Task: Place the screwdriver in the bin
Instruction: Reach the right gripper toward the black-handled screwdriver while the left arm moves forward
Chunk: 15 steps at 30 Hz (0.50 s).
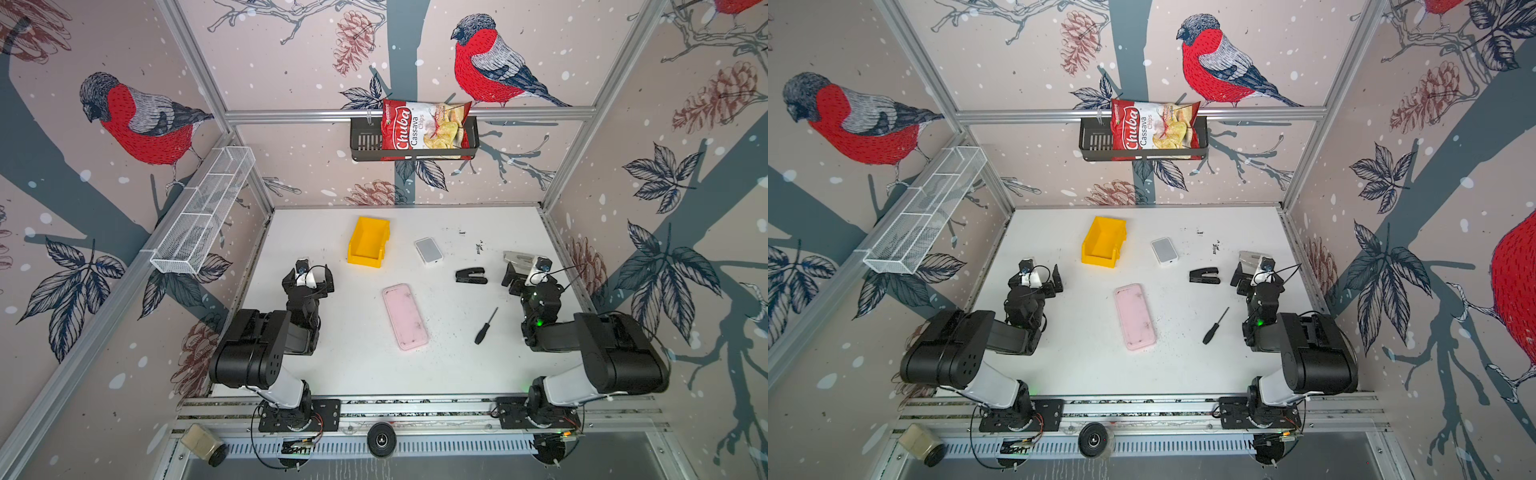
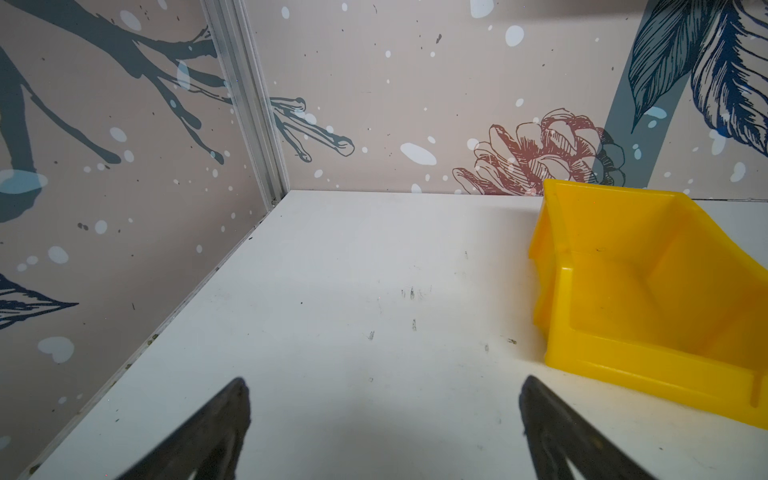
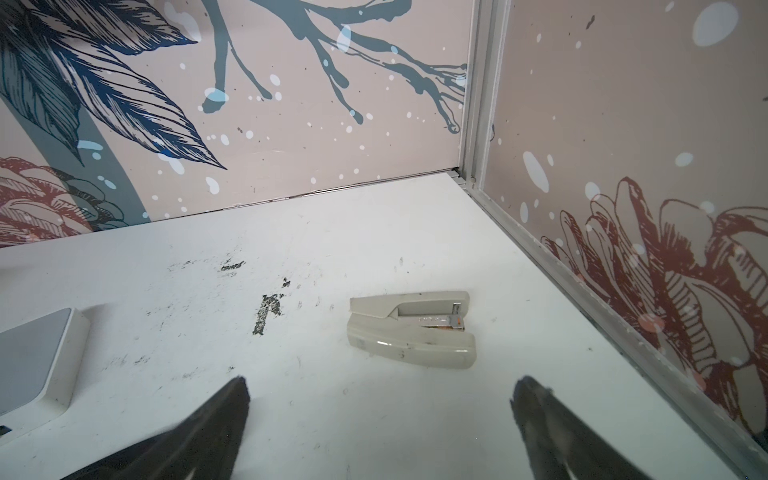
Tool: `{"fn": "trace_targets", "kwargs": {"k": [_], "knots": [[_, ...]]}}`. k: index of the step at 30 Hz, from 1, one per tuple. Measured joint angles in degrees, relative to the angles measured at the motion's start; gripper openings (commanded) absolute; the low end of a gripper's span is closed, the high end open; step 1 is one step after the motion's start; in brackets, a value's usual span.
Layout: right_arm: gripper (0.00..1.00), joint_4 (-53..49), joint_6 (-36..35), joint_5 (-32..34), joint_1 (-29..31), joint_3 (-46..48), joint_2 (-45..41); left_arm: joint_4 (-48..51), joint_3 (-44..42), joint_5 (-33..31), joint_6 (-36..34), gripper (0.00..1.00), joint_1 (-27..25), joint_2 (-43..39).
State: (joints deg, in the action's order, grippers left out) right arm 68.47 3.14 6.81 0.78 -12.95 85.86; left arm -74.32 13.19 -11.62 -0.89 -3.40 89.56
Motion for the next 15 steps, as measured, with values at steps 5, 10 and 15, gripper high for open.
{"fn": "trace_targets", "kwargs": {"k": [5,10,15], "knots": [[1.00,-0.04,-0.22,-2.54,-0.02,0.20,-0.26,0.00,0.00,0.02,0.00,1.00,0.00,0.00],[1.00,-2.64,-0.81,-4.39,-0.02,-0.96,-2.43,0.15,-0.20,-0.39,0.02,1.00,-0.07,-0.50],[1.00,-7.69,-1.49,-4.83,0.31,-2.40,-7.13,4.90,0.57,-1.92,0.46,1.00,-0.37,-7.82]]}}
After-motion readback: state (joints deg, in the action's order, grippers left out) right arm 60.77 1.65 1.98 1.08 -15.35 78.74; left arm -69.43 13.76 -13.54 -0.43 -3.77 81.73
